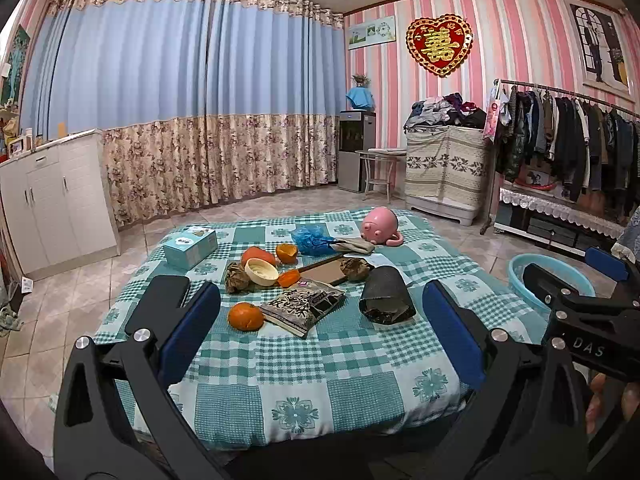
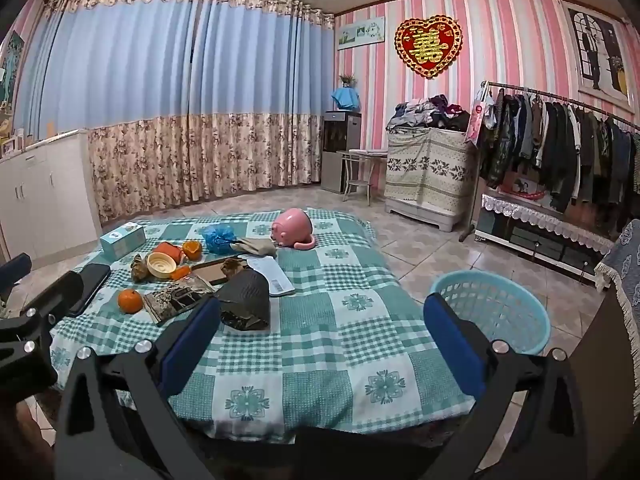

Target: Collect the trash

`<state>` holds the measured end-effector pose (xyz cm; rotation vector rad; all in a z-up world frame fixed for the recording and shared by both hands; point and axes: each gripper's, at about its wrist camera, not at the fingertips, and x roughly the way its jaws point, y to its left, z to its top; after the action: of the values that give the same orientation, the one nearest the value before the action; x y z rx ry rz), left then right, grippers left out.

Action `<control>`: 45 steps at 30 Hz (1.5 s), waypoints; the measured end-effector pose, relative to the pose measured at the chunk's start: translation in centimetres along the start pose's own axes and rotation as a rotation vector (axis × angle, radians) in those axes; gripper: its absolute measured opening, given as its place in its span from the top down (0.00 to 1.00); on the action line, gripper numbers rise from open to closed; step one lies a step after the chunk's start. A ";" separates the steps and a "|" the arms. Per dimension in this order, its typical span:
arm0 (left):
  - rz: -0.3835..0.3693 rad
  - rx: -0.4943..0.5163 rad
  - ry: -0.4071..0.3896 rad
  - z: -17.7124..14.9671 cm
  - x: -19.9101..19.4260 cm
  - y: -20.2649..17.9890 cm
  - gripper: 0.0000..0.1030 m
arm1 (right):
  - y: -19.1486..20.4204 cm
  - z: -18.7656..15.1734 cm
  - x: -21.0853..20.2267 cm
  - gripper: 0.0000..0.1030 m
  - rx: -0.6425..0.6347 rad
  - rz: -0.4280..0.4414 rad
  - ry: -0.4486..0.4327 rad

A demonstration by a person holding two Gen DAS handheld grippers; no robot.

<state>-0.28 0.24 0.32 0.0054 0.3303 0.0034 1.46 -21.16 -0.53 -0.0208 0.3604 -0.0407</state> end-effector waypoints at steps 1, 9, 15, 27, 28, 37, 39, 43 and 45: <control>0.001 0.000 0.002 0.0 0.2 0.0 0.05 | 0.1 0.0 0.1 0.04 -0.001 -0.001 0.001; 0.003 0.001 0.004 0.0 0.3 0.2 0.05 | -0.2 -0.2 0.2 0.04 0.002 0.003 0.000; 0.004 0.000 0.003 0.0 0.3 0.3 0.05 | -0.2 -0.1 0.2 0.04 0.002 0.001 0.000; 0.002 -0.001 0.005 -0.1 0.4 0.4 0.05 | -0.6 0.1 0.1 0.04 0.000 -0.005 -0.002; 0.002 -0.001 0.005 -0.1 0.4 0.4 0.05 | -0.7 0.1 0.1 0.04 0.000 -0.004 -0.003; 0.006 -0.004 0.003 -0.1 0.4 0.8 0.05 | -0.7 0.0 0.1 0.04 -0.001 -0.005 -0.002; 0.005 -0.005 0.003 -0.1 0.4 0.9 0.05 | -0.7 0.0 0.1 0.04 -0.001 -0.005 -0.002; 0.006 -0.005 0.002 -0.2 0.4 1.0 0.05 | -0.7 0.0 0.1 0.04 -0.002 -0.007 -0.002; 0.005 -0.005 0.002 -0.1 0.4 0.9 0.05 | -0.7 0.0 0.1 0.04 -0.002 -0.005 -0.001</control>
<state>0.01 1.19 0.07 0.0018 0.3323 0.0094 1.57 -21.88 -0.52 -0.0241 0.3590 -0.0452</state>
